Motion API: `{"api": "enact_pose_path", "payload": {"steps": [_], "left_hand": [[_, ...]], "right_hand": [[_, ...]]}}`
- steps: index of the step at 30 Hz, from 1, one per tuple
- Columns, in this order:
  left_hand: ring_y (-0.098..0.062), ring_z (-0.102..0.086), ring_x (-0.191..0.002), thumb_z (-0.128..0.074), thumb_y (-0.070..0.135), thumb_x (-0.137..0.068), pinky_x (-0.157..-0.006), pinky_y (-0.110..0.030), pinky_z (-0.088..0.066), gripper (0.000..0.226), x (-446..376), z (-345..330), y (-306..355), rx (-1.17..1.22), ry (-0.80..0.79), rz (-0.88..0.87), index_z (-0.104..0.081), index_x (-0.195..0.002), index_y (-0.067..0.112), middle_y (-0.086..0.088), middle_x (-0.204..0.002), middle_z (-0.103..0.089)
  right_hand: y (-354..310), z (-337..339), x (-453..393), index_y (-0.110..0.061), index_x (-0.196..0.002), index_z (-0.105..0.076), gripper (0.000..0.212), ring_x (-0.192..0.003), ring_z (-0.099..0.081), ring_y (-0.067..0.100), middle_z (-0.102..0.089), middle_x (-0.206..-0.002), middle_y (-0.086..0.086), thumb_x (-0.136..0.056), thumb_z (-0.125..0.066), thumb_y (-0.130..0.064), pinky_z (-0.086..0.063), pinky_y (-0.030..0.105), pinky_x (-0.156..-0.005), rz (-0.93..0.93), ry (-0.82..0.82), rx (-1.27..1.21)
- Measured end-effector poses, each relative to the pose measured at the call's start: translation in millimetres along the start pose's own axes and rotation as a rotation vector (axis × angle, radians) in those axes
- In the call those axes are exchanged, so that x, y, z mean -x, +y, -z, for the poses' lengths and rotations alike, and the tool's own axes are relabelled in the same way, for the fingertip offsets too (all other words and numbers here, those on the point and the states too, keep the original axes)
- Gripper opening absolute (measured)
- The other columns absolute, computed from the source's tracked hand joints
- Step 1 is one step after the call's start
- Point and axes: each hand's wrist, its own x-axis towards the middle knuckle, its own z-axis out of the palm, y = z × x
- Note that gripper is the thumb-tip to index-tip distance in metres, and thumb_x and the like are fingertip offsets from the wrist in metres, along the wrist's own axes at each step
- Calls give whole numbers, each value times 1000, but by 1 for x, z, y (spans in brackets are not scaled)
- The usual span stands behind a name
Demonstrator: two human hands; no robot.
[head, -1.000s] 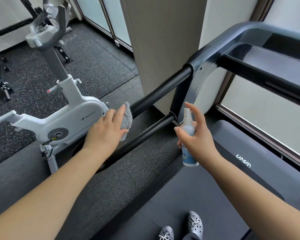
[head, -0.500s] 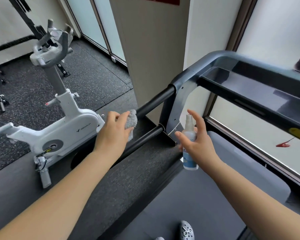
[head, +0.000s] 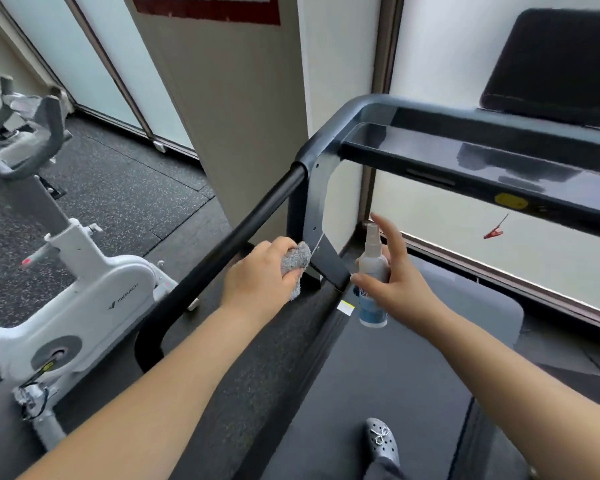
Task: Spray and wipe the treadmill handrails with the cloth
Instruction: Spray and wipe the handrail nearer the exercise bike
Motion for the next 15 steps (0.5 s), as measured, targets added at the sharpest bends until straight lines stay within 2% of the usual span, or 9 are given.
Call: {"api": "enact_pose_path", "payload": {"steps": [2, 5, 7, 9, 11, 13, 15], "left_hand": [[-24, -59, -93, -58, 40, -86, -69, -30, -42, 34, 11, 1, -2, 35, -17, -53, -50, -119, 33, 5, -111, -58], [-24, -59, -95, -57, 40, -86, -70, -30, -43, 34, 31, -1, -6, 51, -46, -102, -51, -119, 31, 5, -113, -59], [-23, -58, -97, -56, 41, -87, -73, -31, -44, 34, 45, -3, -9, 58, -75, -125, -51, -118, 30, 4, -113, -59], [-22, -58, -100, -56, 42, -87, -73, -31, -41, 33, 57, -6, -10, 58, -107, -141, -51, -118, 29, 4, -113, -59], [-21, -57, -102, -55, 42, -87, -76, -32, -42, 34, 67, -9, -8, 55, -138, -149, -51, -118, 29, 4, -114, -59], [-21, -57, -102, -54, 43, -88, -78, -33, -46, 34, 76, -11, -4, 55, -169, -163, -51, -119, 29, 4, -115, -59], [-22, -58, -100, -54, 44, -88, -78, -34, -48, 34, 84, -11, 1, 53, -183, -182, -51, -118, 29, 3, -114, -59]], "right_hand": [[-1, -11, 22, -69, -133, -22, 89, -82, -60, 21, -60, -109, 5, -88, -66, -6, -52, 45, -93, -10, 53, 19], [-3, -28, 55, -69, -134, -17, 89, -94, -66, 22, -66, -107, 5, -90, -65, -7, -50, 35, -95, -37, 110, 24], [-3, -37, 76, -66, -137, -16, 88, -96, -67, 12, -67, -106, 5, -92, -63, -8, -49, 26, -91, -57, 129, 20], [-5, -42, 94, -66, -137, -14, 87, -84, -64, -1, -66, -101, 1, -92, -62, -7, -47, 19, -83, -76, 156, 26], [-7, -45, 110, -64, -139, -15, 88, -87, -66, 5, -66, -100, 2, -92, -62, -6, -49, 22, -86, -81, 176, 25], [-8, -45, 125, -58, -143, -16, 88, -95, -66, 21, -65, -101, 6, -91, -62, -4, -51, 30, -94, -75, 193, 23], [-8, -44, 139, -55, -144, -18, 87, -96, -65, 26, -65, -99, 7, -90, -63, -2, -50, 32, -96, -71, 203, 8]]}}
